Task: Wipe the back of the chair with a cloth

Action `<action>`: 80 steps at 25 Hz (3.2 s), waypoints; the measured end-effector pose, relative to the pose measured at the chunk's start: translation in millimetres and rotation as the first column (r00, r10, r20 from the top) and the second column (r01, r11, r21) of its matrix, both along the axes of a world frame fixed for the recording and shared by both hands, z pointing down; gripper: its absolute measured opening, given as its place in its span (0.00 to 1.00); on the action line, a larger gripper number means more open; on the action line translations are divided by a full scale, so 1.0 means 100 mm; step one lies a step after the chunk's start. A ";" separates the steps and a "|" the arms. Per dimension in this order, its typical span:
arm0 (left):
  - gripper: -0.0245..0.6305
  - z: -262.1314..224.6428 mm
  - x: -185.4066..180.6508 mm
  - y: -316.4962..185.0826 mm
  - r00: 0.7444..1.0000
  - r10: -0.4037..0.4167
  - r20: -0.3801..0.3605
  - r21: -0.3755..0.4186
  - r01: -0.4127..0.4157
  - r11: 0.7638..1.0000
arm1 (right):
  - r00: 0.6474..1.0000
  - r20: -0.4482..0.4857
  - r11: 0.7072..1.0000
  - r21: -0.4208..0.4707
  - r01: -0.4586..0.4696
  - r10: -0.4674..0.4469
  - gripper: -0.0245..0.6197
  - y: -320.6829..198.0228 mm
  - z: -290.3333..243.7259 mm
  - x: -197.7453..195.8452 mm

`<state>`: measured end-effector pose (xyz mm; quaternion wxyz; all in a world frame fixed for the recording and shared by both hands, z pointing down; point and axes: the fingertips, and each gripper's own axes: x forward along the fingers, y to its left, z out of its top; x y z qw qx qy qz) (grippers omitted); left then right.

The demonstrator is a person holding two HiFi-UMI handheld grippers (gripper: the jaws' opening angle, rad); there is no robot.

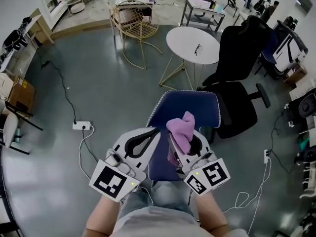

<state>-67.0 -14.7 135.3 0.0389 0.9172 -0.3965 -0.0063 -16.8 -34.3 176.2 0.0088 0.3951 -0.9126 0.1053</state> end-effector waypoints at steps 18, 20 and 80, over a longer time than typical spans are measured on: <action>0.06 0.59 0.19 -0.60 0.999 -0.042 0.028 -0.068 0.044 0.997 | 0.997 -0.075 0.984 -0.179 0.000 -0.014 0.26 -0.92 1.18 0.17; 0.06 0.64 0.19 -0.65 0.999 -0.043 0.025 -0.074 0.045 0.996 | 0.997 -0.076 0.981 -0.195 0.005 -0.020 0.26 -0.98 1.29 0.15; 0.06 1.21 0.92 -1.06 0.991 0.122 0.057 -0.169 -0.111 0.979 | 0.904 -0.246 0.868 -0.277 -0.412 0.351 0.23 -1.98 2.34 1.76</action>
